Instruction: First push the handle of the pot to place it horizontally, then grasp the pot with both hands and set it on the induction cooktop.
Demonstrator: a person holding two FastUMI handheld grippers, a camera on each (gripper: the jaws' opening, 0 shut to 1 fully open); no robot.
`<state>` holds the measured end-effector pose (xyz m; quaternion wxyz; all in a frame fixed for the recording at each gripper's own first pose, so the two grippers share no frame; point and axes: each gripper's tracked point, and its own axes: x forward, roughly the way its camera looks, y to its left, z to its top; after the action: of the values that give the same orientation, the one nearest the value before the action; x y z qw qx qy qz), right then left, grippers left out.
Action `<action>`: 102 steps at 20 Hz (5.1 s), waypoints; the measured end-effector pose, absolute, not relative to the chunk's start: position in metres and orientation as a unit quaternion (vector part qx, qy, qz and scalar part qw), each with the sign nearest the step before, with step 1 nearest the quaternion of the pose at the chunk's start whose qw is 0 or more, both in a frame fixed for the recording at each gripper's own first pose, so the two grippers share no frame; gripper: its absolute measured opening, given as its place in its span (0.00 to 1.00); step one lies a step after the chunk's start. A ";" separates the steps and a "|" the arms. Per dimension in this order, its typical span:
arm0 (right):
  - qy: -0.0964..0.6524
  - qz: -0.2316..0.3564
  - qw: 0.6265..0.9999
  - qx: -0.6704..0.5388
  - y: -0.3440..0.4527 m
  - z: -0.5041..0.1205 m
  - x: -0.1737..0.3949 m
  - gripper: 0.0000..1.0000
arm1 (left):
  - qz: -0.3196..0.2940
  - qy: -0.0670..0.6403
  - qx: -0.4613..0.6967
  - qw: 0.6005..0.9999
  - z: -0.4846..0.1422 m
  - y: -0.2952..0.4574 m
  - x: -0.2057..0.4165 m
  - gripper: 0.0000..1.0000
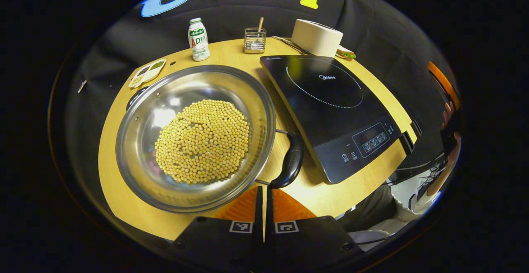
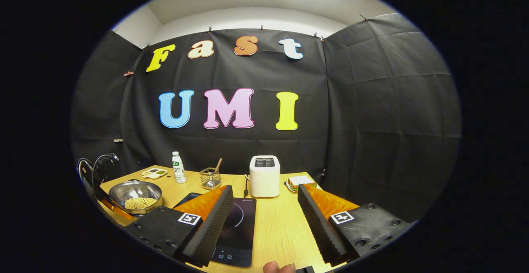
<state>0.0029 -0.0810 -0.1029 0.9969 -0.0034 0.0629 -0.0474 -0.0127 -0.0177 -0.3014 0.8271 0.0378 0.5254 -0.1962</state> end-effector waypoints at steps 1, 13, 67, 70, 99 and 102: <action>0.063 -0.049 0.997 -0.002 -0.084 -0.103 0.002 0.98 | -0.193 0.528 0.044 0.826 -0.302 -0.019 -0.011 0.05; 0.080 -0.054 0.995 -0.004 -0.105 -0.120 -0.002 0.98 | -0.161 0.514 0.057 0.840 -0.300 -0.061 0.054 0.05; 0.453 0.120 0.875 0.121 0.253 -0.314 0.136 0.98 | -0.002 0.418 -0.044 0.907 -0.299 0.233 0.174 0.75; 0.465 0.118 0.868 0.128 0.264 -0.326 0.141 0.98 | -0.011 0.424 -0.049 0.904 -0.307 0.231 0.178 0.73; 0.514 0.075 0.854 0.044 0.281 -0.369 0.169 0.53 | -0.004 0.431 -0.041 0.901 -0.315 0.244 0.176 0.52; 0.507 0.080 0.857 0.047 0.275 -0.350 0.169 0.53 | -0.002 0.422 -0.031 0.906 -0.294 0.237 0.172 0.52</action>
<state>0.1688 0.2749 -0.3498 0.8568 0.0471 0.5071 0.0804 0.1725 0.2374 -0.2936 0.9062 -0.0314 0.4216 -0.0021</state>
